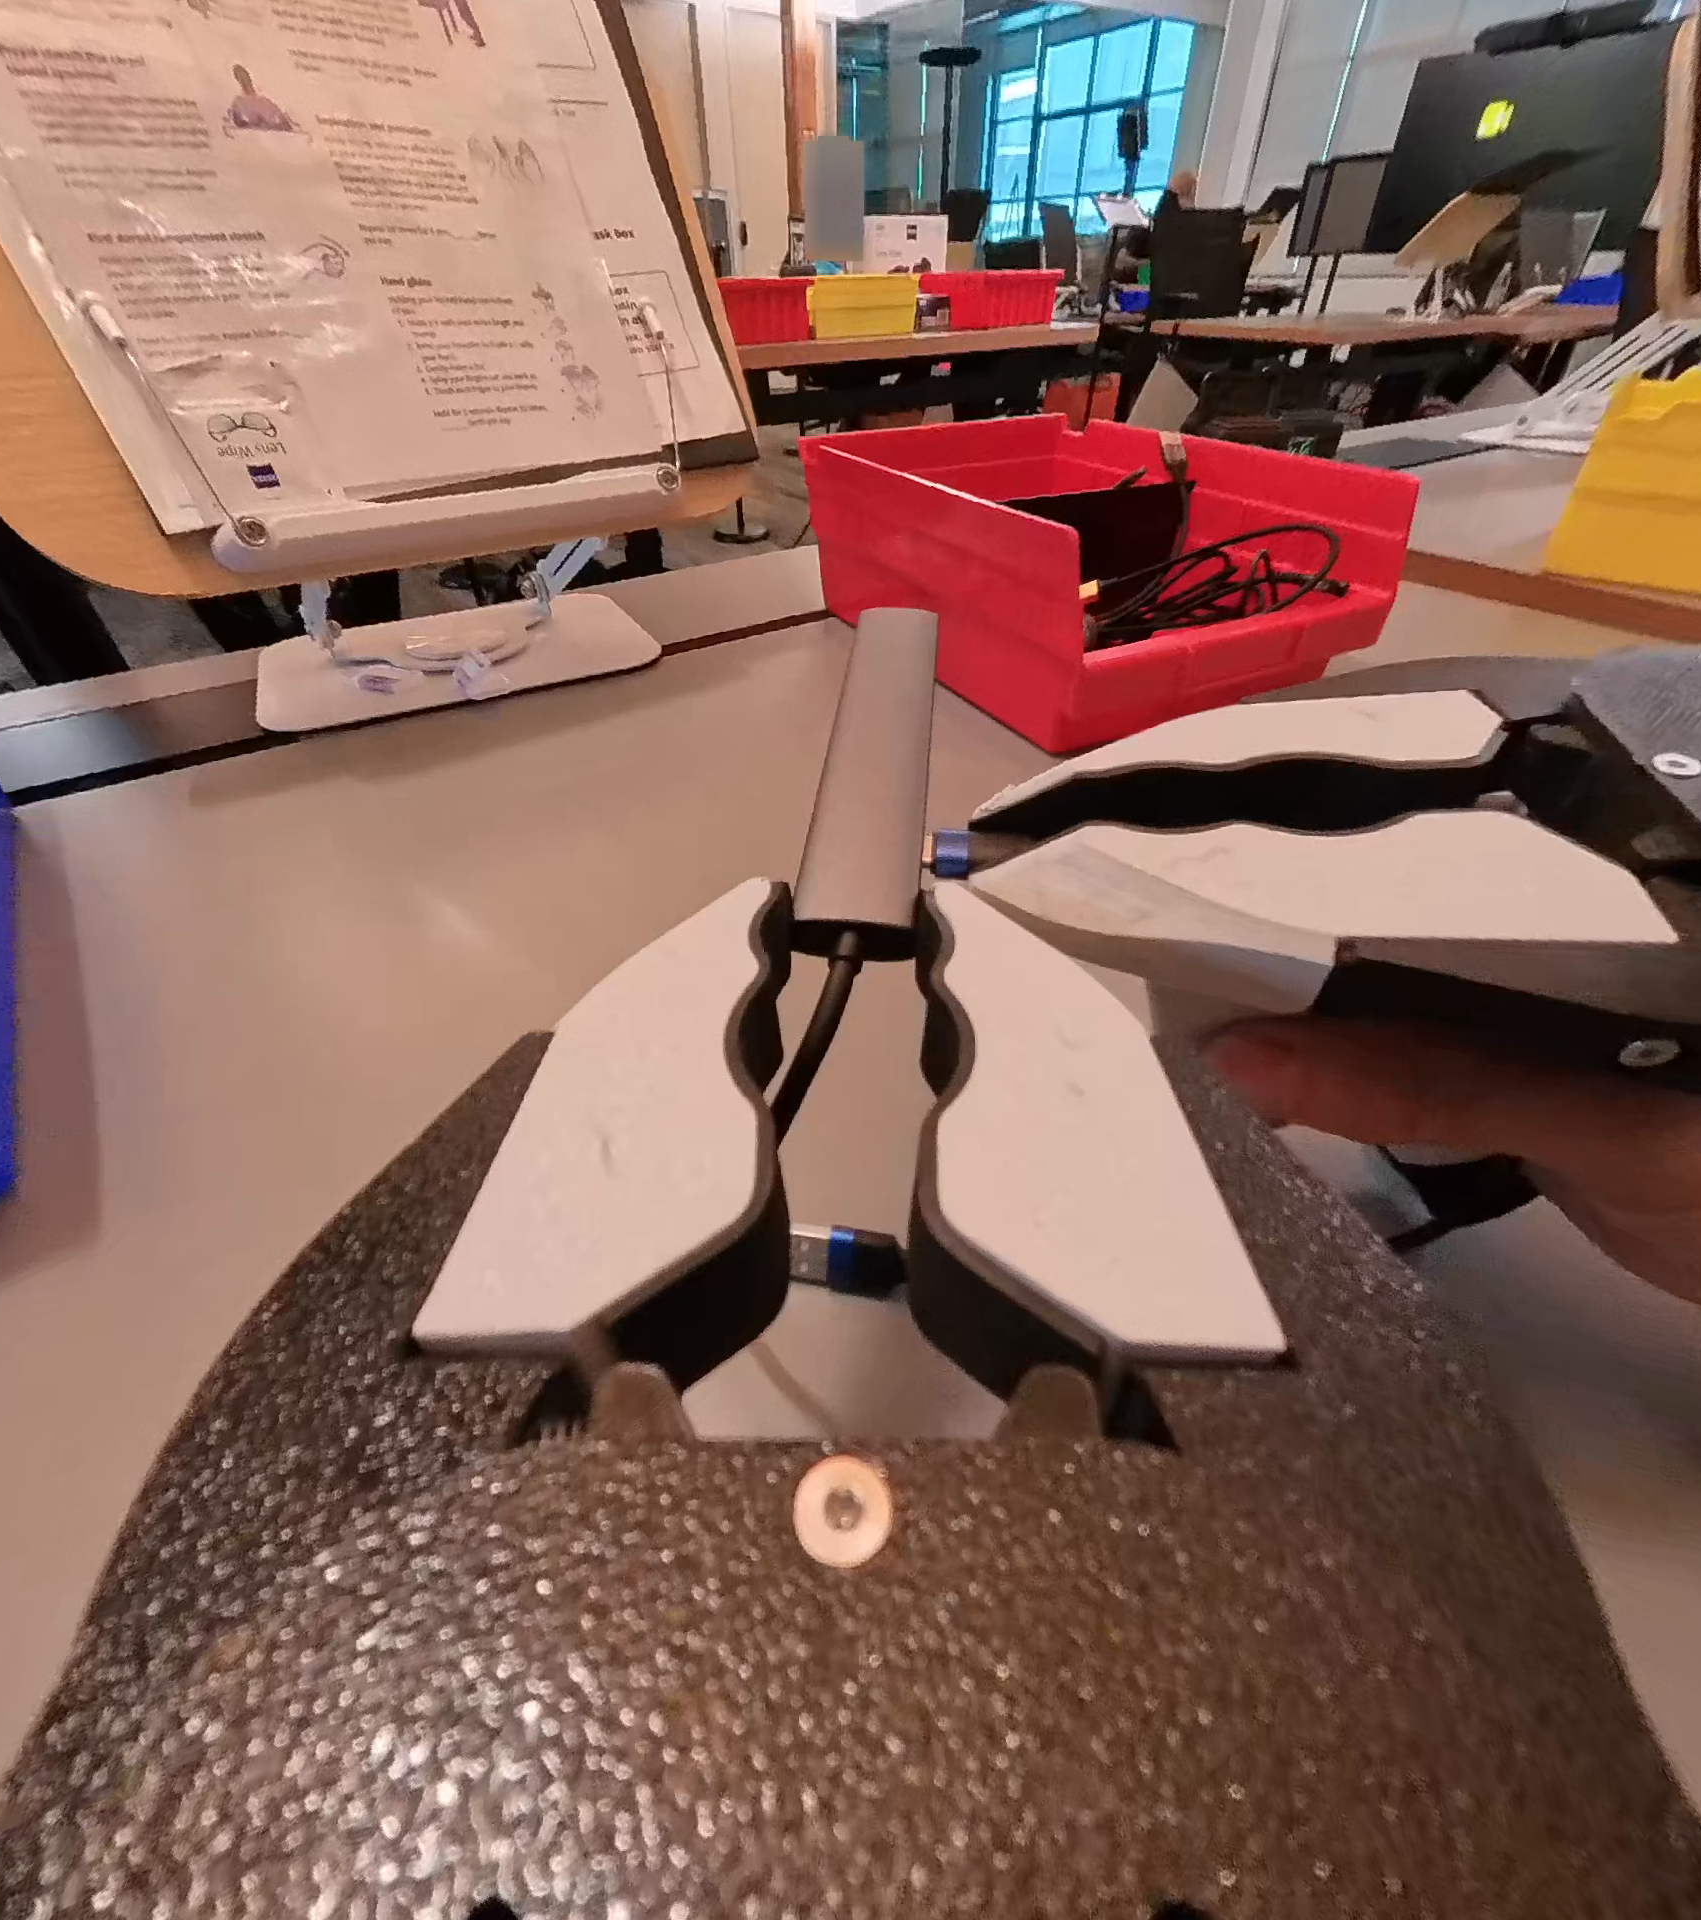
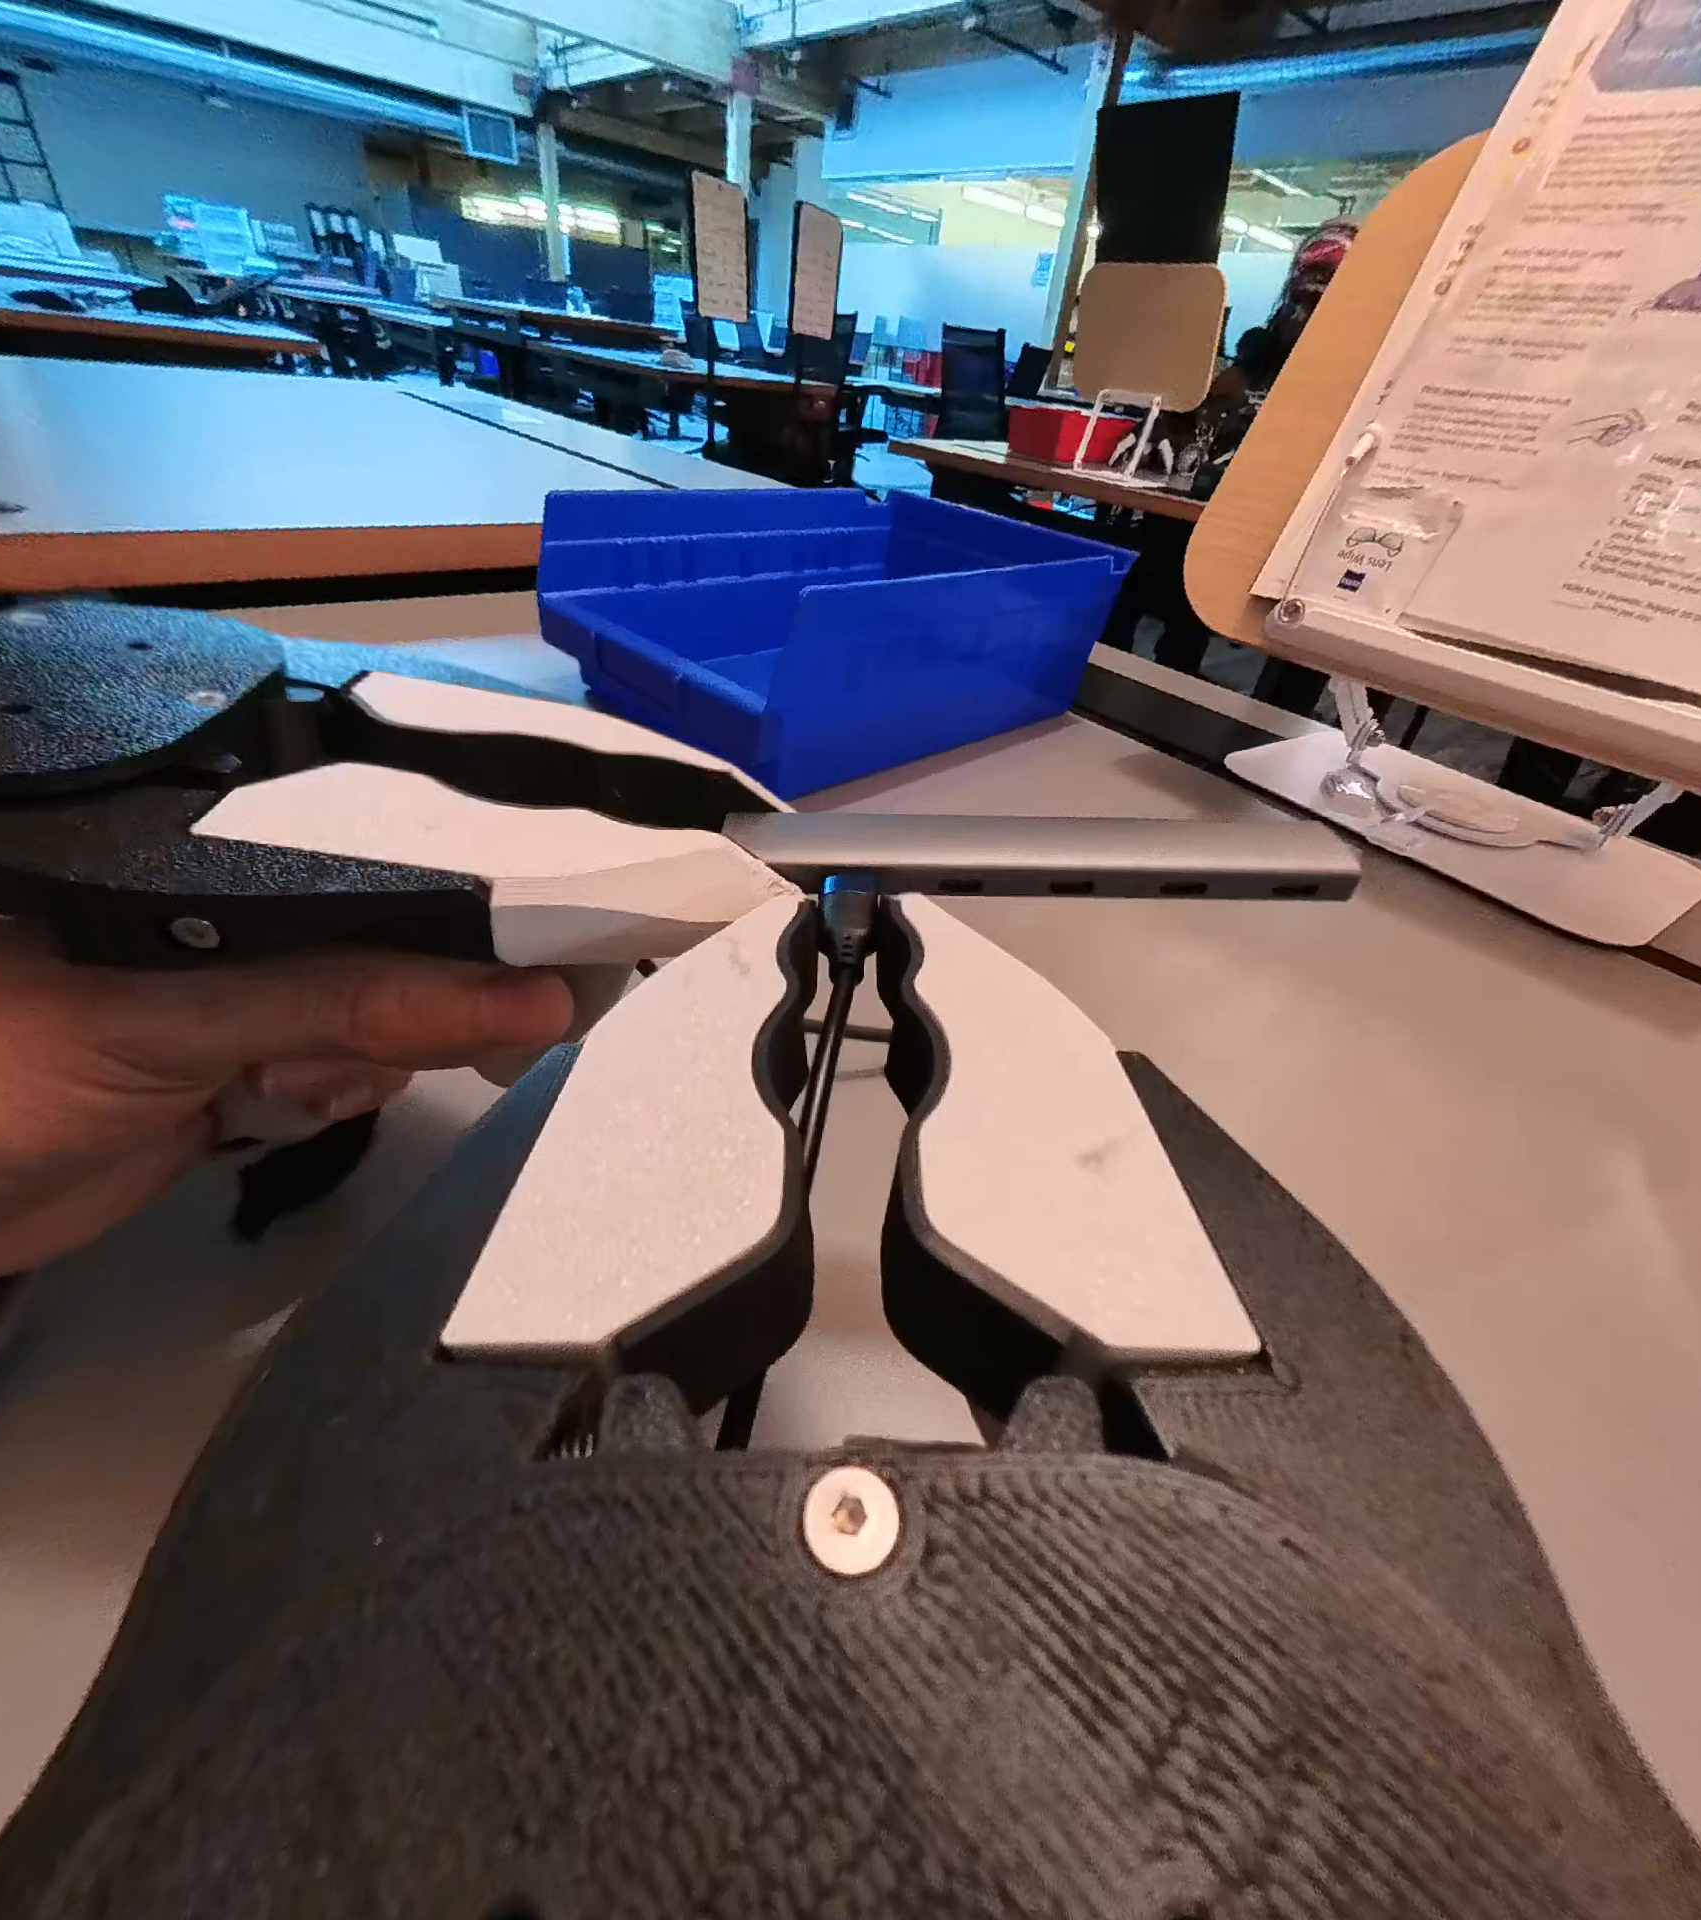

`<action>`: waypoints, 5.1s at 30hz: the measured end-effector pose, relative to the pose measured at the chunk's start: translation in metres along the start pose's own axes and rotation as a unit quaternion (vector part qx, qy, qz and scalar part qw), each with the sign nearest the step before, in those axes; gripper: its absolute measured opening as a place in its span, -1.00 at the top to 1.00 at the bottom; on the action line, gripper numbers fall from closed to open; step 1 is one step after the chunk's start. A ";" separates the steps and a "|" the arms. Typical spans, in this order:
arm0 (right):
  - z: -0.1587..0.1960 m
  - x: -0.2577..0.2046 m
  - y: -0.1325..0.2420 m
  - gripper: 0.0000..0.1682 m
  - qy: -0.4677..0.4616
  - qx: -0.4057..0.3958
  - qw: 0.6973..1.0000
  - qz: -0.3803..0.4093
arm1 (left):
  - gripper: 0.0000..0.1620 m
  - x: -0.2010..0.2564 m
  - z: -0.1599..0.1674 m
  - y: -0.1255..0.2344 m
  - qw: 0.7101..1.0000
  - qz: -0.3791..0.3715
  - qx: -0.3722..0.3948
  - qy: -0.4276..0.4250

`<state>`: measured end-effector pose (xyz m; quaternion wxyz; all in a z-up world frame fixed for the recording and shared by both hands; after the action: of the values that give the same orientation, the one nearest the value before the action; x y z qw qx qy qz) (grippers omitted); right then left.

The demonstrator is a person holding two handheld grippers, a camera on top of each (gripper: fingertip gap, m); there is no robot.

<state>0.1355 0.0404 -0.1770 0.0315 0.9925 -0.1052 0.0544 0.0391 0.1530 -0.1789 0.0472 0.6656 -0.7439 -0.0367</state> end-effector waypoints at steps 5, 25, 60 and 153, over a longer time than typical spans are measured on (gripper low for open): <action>-0.004 0.015 0.030 0.87 0.035 0.004 0.999 0.037 | 0.73 -0.045 -0.020 0.036 0.993 -0.062 0.064 0.073; -0.109 0.292 0.033 0.87 0.116 0.130 0.978 0.115 | 0.72 -0.021 -0.035 0.028 0.998 0.006 0.057 -0.004; -0.045 0.082 0.021 0.19 -0.023 -0.032 0.888 -0.459 | 0.72 -0.005 -0.012 0.016 0.931 0.361 0.059 -0.019; -0.009 0.265 0.178 -0.17 -0.092 -0.094 0.927 0.352 | 0.04 0.039 -0.061 -0.273 0.984 -0.007 -0.175 -0.017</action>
<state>0.3547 -0.1868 -0.1283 0.0934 0.8846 -0.4552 -0.0397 0.3112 0.0847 -0.1491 0.1503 0.6516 -0.7218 -0.1782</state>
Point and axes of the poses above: each gripper's, where its closed fingertips meet, y back along the fingers, z out of its underside, x = y × z across the jaws, the point moved 10 cm from there along y, back along the fingers, and after that the axes turned 9 degrees about z, right-handed, at the moved point
